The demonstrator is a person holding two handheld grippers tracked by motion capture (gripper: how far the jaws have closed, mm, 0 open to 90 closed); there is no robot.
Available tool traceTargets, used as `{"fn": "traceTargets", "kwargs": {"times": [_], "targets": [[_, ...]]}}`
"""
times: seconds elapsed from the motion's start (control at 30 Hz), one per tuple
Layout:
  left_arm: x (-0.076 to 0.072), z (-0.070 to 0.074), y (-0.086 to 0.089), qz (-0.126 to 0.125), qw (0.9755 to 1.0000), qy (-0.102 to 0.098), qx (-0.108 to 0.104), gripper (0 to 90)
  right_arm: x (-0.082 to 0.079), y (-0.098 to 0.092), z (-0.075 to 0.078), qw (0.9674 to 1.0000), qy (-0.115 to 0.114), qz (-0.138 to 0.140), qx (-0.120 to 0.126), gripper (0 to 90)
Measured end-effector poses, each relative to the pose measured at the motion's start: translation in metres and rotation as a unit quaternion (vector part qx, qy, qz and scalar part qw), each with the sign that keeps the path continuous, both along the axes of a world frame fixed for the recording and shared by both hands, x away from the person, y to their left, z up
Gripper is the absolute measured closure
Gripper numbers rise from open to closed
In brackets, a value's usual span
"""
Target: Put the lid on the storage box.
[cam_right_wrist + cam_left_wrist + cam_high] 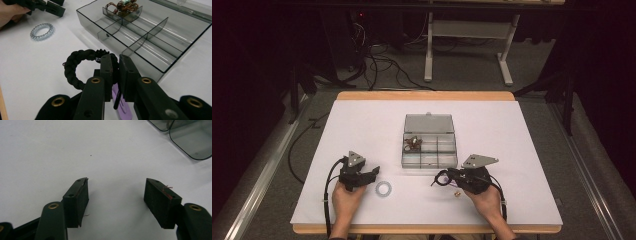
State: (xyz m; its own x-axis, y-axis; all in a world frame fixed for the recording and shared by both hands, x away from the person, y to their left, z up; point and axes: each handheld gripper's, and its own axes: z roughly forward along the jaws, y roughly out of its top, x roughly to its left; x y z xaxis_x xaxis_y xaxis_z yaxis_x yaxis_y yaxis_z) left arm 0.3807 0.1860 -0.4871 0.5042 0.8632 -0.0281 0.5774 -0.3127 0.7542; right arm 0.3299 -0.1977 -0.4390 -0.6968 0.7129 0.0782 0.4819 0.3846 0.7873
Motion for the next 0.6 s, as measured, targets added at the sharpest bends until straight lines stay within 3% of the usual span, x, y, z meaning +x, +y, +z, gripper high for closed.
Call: {"fn": "traceTargets", "kwargs": {"times": [0.6], "targets": [[0.000,0.000,0.000,-0.001,1.0000,0.000,0.000,36.3,0.025,0.000,0.018,0.9995,-0.014,-0.023,-0.016,82.9]]}}
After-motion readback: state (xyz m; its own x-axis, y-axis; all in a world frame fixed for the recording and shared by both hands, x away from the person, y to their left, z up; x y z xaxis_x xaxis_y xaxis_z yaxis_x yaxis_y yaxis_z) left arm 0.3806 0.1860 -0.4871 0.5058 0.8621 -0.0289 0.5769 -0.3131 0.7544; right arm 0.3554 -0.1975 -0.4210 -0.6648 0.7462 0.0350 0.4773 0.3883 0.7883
